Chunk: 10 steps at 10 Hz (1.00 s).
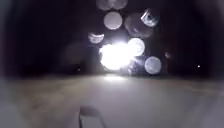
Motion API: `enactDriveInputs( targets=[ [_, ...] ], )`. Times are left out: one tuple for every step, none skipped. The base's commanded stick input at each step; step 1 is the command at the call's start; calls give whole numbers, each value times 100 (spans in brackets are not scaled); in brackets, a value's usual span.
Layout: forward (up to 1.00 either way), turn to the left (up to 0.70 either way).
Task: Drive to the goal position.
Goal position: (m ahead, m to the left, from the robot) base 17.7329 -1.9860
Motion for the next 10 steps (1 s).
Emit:
enactDriveInputs(
  targets=[
    [100,0],
    [100,0],
    [100,0],
    [100,0],
    [100,0],
    [100,0],
    [100,0],
    [100,0],
    [100,0],
    [100,3]
  ],
)
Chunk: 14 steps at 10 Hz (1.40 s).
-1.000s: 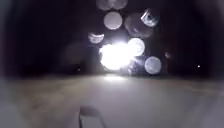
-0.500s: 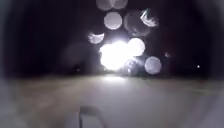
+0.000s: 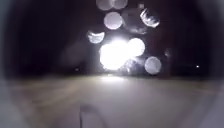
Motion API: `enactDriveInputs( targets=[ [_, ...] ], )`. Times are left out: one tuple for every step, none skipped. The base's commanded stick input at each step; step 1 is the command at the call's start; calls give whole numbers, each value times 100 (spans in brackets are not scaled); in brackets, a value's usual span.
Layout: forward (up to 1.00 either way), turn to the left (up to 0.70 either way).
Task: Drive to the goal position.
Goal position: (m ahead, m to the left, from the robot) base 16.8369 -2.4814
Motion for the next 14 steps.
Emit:
enactDriveInputs(
  targets=[
    [100,20],
    [100,35],
    [100,40],
    [100,40],
    [100,40],
    [100,33],
    [100,15],
    [100,8],
    [100,0],
    [100,0],
    [100,0],
    [100,0],
    [100,0],
    [100,0]
  ],
)
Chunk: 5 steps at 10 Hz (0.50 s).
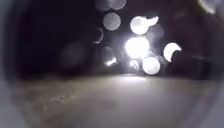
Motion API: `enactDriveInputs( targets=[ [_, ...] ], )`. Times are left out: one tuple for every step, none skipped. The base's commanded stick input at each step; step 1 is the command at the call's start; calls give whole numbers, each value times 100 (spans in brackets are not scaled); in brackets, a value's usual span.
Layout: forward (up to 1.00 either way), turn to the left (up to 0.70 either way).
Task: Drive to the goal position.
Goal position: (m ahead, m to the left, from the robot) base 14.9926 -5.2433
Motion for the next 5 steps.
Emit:
enactDriveInputs(
  targets=[
    [100,0],
    [100,0],
    [100,0],
    [100,0],
    [100,0]
  ],
)
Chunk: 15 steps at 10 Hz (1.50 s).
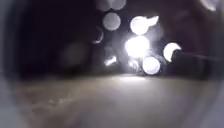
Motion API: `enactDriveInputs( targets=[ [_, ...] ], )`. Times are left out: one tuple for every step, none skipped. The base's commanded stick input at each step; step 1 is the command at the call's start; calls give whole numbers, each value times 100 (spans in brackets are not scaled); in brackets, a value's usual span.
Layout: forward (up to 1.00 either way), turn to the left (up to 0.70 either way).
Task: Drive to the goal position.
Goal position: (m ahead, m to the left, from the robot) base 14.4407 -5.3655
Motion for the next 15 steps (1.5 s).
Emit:
enactDriveInputs(
  targets=[
    [100,0],
    [100,0],
    [100,0],
    [100,0],
    [100,0],
    [100,0],
    [100,0],
    [100,0],
    [100,0],
    [100,0],
    [100,0],
    [100,-5],
    [100,-24],
    [100,-39],
    [100,-35]
  ],
)
